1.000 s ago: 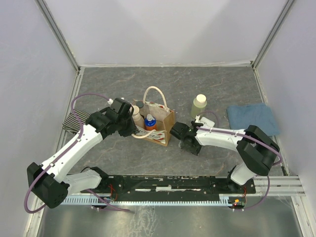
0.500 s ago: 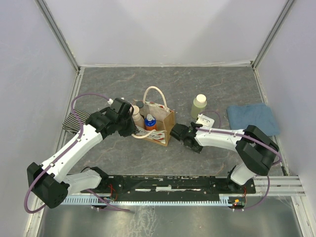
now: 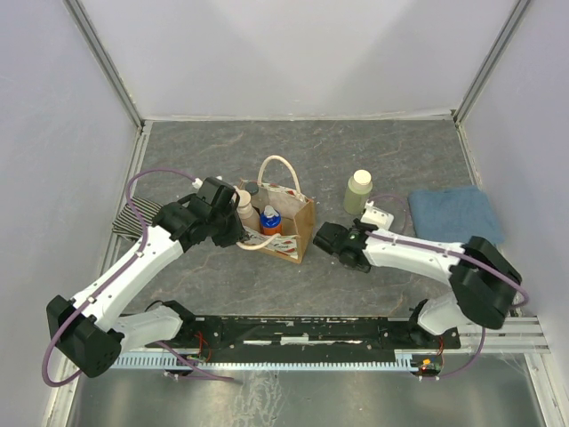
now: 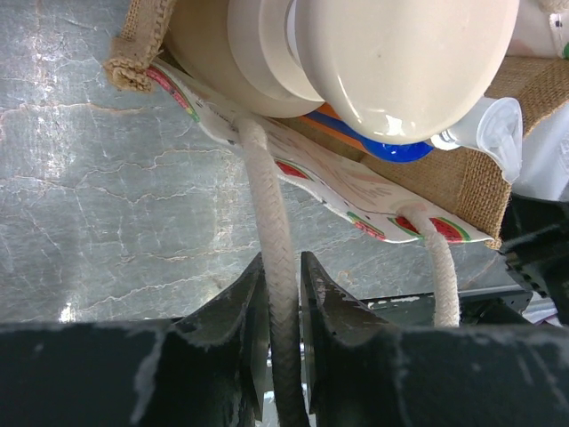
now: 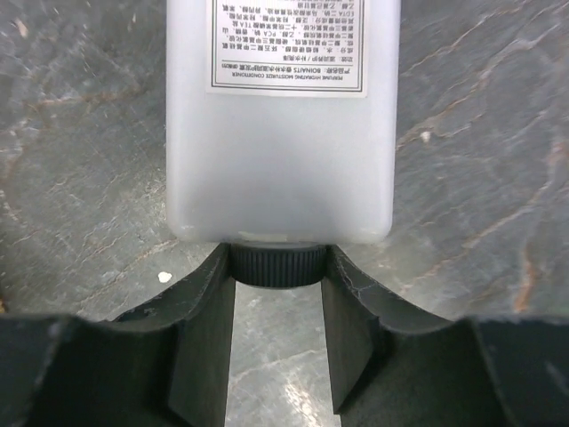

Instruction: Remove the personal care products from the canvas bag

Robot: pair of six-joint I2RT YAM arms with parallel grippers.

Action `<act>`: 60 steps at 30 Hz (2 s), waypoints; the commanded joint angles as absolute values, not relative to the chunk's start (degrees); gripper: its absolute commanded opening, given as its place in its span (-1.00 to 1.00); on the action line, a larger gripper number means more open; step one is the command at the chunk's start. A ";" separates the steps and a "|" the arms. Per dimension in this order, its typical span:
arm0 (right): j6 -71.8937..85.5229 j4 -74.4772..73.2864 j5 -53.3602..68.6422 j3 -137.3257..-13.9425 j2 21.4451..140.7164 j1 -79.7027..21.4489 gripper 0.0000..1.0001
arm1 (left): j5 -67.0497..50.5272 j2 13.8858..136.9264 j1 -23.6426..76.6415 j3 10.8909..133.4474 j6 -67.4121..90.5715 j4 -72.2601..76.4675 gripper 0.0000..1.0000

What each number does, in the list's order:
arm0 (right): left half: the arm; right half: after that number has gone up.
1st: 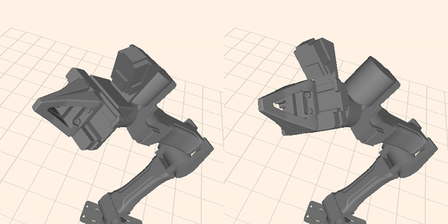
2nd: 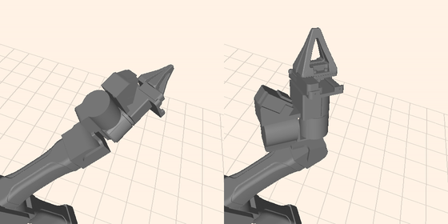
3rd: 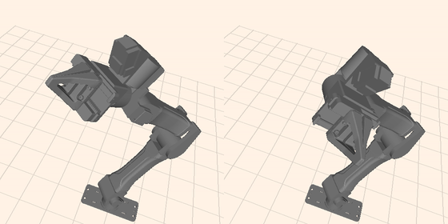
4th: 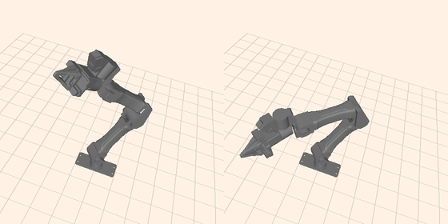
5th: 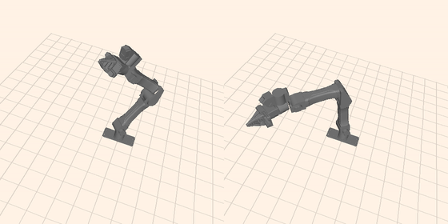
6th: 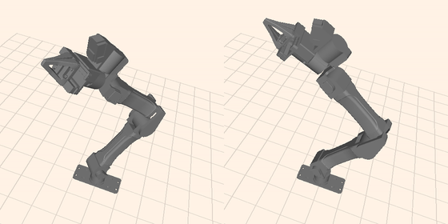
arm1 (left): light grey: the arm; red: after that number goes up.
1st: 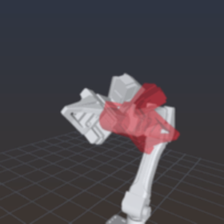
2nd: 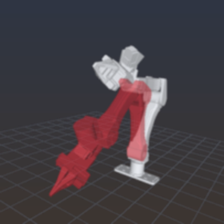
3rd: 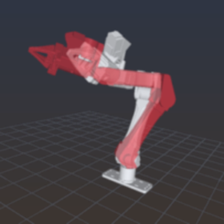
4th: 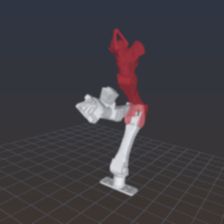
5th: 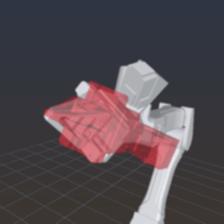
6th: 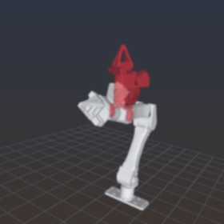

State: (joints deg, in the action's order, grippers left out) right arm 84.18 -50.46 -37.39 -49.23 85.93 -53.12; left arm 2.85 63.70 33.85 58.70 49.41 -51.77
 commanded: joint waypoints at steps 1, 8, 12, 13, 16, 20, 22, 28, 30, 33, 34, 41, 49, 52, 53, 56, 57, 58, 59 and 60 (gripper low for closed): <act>82.12 -58.50 -45.55 -52.92 78.15 -53.74 -1.00 | 2.91 62.53 33.77 59.15 46.76 -51.54 -0.46; 75.63 -60.97 -51.73 -58.60 73.61 -53.66 -0.99 | 2.69 63.42 33.74 59.79 46.32 -51.49 -0.46; 72.94 -61.72 -53.43 -62.54 74.86 -53.37 -0.98 | 2.57 63.68 33.78 60.19 46.19 -51.48 -0.46; 71.61 -61.07 -53.52 -63.11 75.05 -52.86 -0.97 | 2.40 63.59 33.74 60.20 46.22 -51.50 -0.47; 68.60 -59.23 -52.68 -64.12 75.44 -50.70 -0.96 | 2.37 63.39 33.77 60.42 46.22 -51.79 -0.47; 65.08 -55.92 -50.10 -64.13 75.79 -46.88 -0.96 | 3.04 63.36 33.79 60.86 45.99 -52.50 -0.47; 63.89 -54.60 -48.87 -64.01 76.08 -45.05 -0.96 | 3.01 63.50 33.75 60.84 45.97 -52.56 -0.47; 59.80 -50.89 -46.72 -64.13 76.04 -40.36 -0.96 | 3.04 64.35 33.75 61.36 45.92 -52.53 -0.47; 58.34 -50.00 -46.25 -64.90 76.33 -38.89 -0.95 | 3.08 64.66 33.74 61.67 45.80 -52.52 -0.47; 56.72 -49.44 -45.39 -66.62 76.99 -37.23 -0.95 | 3.19 65.01 33.75 61.89 45.85 -52.47 -0.47; 56.27 -49.28 -45.23 -67.10 77.19 -36.97 -0.95 | 3.20 65.10 33.78 61.88 45.83 -52.35 -0.47; 54.69 -48.72 -43.70 -69.85 77.09 -36.47 -0.96 | 3.19 65.30 33.76 61.61 46.14 -52.29 -0.47; 53.73 -48.36 -42.95 -70.64 77.04 -35.30 -0.94 | 3.20 65.39 33.71 61.52 46.23 -52.15 -0.48; 53.49 -48.15 -41.26 -71.35 77.82 -34.30 -0.93 | 2.99 65.59 33.75 61.65 46.21 -52.13 -0.48; 53.44 -48.12 -41.01 -71.57 78.17 -34.16 -0.93 | 3.09 65.65 33.71 61.69 46.23 -52.19 -0.48; 52.78 -48.19 -39.72 -72.63 79.46 -32.94 -0.92 | 3.08 65.50 33.75 61.70 46.13 -52.20 -0.48; 52.49 -48.38 -39.44 -73.06 80.12 -32.56 -0.92 | 3.09 65.48 33.75 61.67 46.10 -52.18 -0.48; 52.24 -48.15 -38.88 -73.46 80.47 -32.11 -0.91 | 3.19 65.41 33.77 61.61 46.10 -52.20 -0.48; 52.02 -48.08 -38.47 -73.74 80.85 -31.67 -0.91 | 3.23 65.39 33.77 61.56 46.13 -52.21 -0.48; 51.81 -47.96 -38.10 -73.96 81.12 -31.23 -0.91 | 3.17 65.39 33.76 61.53 46.14 -52.15 -0.48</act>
